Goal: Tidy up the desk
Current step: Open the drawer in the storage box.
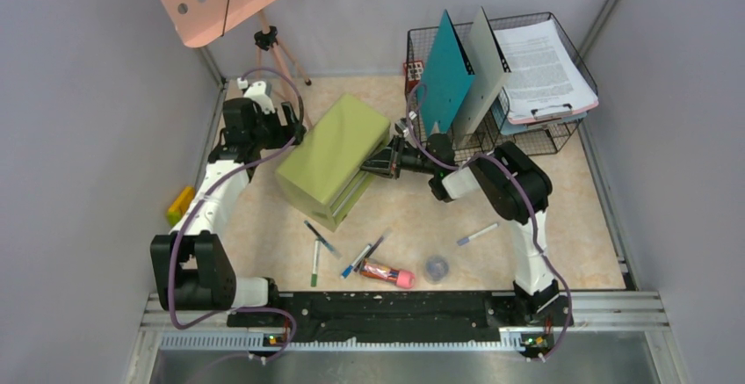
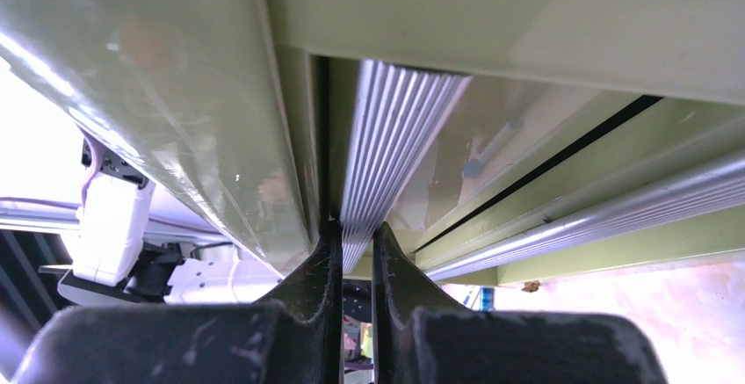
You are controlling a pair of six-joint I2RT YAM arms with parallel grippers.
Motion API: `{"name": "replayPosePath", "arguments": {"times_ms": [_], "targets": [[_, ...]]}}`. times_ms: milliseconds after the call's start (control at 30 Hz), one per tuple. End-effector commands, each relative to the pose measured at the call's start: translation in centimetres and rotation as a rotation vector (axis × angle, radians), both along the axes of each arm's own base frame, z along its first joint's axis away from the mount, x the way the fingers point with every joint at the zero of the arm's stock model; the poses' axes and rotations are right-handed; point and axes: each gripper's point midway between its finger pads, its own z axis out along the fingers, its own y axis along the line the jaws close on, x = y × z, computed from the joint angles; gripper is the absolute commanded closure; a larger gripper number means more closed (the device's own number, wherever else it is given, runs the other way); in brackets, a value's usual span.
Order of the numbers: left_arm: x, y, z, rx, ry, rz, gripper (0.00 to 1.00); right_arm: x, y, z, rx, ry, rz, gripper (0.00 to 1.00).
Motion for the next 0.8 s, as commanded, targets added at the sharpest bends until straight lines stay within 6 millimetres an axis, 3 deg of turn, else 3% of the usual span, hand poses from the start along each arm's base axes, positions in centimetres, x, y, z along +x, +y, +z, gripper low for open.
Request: {"name": "replayPosePath", "arguments": {"times_ms": [0,333,767], "targets": [[-7.2,-4.1,-6.5,-0.017,0.342,-0.182,0.14,1.4,1.4,4.8,0.06,-0.2,-0.063,1.0],[-5.5,-1.4,-5.4,0.082,0.338,-0.042,0.11,1.2,-0.6,4.3,0.006,-0.21,-0.081,1.0],[-5.0,-0.1,-5.3,0.109,0.341,0.018,0.1,1.2,-2.2,5.9,0.048,-0.214,-0.071,1.0]]}}
